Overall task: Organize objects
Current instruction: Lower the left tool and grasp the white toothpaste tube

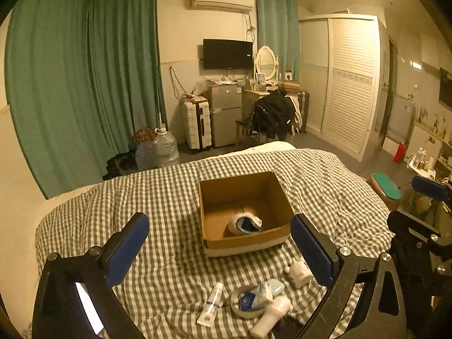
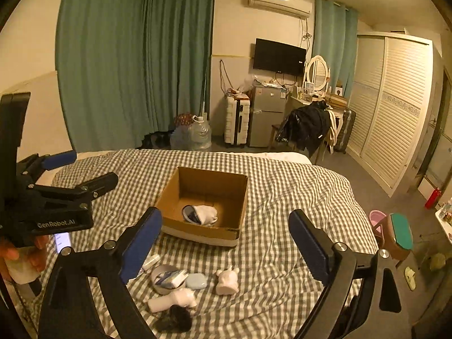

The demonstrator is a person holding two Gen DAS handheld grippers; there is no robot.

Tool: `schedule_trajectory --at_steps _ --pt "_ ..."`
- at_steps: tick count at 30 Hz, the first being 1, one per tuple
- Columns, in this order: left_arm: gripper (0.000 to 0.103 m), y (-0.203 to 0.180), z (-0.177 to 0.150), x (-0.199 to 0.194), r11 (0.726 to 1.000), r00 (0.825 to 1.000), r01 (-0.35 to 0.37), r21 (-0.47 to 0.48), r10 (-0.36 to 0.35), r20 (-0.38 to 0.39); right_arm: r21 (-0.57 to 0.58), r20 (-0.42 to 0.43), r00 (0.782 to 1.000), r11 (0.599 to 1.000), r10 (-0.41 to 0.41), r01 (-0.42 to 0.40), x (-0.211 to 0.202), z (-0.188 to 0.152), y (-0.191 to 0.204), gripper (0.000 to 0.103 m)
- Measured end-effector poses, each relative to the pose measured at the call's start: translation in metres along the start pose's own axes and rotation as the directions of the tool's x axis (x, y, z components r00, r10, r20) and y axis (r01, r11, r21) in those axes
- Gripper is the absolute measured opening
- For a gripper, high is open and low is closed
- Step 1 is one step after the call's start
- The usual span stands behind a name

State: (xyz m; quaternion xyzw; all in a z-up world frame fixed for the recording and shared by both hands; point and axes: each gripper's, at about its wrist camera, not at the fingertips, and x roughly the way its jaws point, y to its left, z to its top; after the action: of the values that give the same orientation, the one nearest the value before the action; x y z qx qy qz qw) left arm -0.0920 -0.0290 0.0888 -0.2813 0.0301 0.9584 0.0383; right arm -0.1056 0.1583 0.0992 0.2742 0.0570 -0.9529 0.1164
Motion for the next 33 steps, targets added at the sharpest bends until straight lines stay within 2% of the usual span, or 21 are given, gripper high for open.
schedule_trajectory --at_steps 8,16,22,27,33 --pt "0.103 0.007 -0.048 -0.008 0.999 0.999 -0.035 -0.031 0.035 -0.02 0.01 -0.008 0.999 0.999 0.033 -0.033 -0.015 -0.037 0.016 0.092" --pt "0.103 0.015 -0.095 0.019 0.996 0.994 -0.064 -0.063 0.058 -0.095 0.051 -0.078 0.996 0.998 0.046 -0.043 0.015 -0.077 0.019 0.092" --pt "0.103 0.022 -0.136 0.073 0.993 0.968 -0.107 -0.049 0.093 -0.232 0.055 -0.173 0.984 0.998 0.033 -0.024 0.059 -0.107 0.016 0.092" --pt "0.103 0.027 -0.164 0.111 0.982 0.944 -0.185 -0.027 0.17 -0.284 0.061 -0.253 0.967 0.998 0.017 -0.001 0.095 -0.128 0.008 0.092" --pt "0.102 0.028 -0.179 0.15 0.99 0.919 -0.133 -0.038 0.109 -0.379 0.069 -0.356 0.935 0.997 -0.009 0.035 0.148 -0.153 -0.008 0.092"
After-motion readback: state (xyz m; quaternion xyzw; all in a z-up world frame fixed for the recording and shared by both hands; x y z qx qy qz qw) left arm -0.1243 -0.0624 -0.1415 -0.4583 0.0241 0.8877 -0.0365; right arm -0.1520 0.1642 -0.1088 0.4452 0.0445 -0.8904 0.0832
